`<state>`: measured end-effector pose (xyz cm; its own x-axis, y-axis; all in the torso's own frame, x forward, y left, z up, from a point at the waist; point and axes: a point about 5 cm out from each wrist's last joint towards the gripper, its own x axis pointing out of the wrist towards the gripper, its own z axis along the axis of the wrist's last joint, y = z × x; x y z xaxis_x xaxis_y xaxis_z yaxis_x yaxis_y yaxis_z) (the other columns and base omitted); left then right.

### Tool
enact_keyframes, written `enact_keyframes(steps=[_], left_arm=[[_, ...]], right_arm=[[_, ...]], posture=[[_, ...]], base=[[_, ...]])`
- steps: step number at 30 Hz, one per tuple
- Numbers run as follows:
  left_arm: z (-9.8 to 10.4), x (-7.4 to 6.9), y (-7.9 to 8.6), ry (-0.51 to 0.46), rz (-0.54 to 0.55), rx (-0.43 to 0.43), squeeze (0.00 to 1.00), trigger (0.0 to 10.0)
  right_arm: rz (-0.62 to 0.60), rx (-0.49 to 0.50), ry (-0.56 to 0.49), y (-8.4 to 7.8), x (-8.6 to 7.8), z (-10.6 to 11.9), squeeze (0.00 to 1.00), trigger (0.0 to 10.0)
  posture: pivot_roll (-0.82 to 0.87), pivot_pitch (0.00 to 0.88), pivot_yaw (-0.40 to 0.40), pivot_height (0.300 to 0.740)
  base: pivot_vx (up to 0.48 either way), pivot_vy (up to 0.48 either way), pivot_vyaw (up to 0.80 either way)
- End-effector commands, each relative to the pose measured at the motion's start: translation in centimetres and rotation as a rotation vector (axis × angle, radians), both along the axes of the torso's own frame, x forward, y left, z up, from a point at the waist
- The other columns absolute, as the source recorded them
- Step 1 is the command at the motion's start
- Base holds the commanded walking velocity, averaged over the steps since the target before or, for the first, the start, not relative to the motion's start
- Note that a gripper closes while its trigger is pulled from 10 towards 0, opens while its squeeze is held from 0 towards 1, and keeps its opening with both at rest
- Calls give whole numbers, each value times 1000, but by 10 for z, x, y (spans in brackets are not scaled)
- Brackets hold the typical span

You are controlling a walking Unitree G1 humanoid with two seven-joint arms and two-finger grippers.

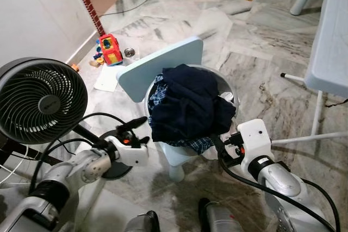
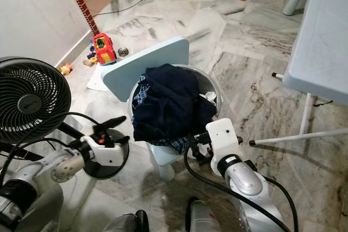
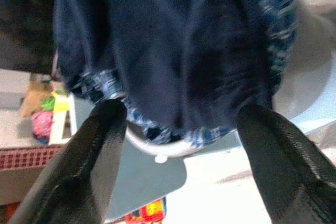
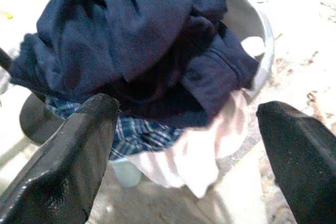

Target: Hang hanger

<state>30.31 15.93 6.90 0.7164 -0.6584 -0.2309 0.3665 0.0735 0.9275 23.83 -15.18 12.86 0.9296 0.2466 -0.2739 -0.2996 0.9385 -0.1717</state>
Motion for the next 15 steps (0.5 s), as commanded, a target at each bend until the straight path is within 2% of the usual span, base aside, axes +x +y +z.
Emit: enact_keyframes(steps=[1, 9, 15], left_arm=[[-10, -6, 7, 35, -2, 41, 1000, 10000], [-14, -6, -1, 60, -31, 47, 1000, 10000], [-22, -10, -8, 130, -84, 84, 1000, 10000]], right_arm=[[6, 6, 17, -1, -6, 0, 0, 10000], [16, 6, 43, 1, -16, -1, 0, 10000], [18, -2, 72, -4, -25, 0, 0, 10000]], posture=[[-191, 284, 86, 740], [-200, 329, 80, 740], [-211, 356, 73, 740]], base=[[0, 0, 0], [0, 0, 0], [0, 0, 0]])
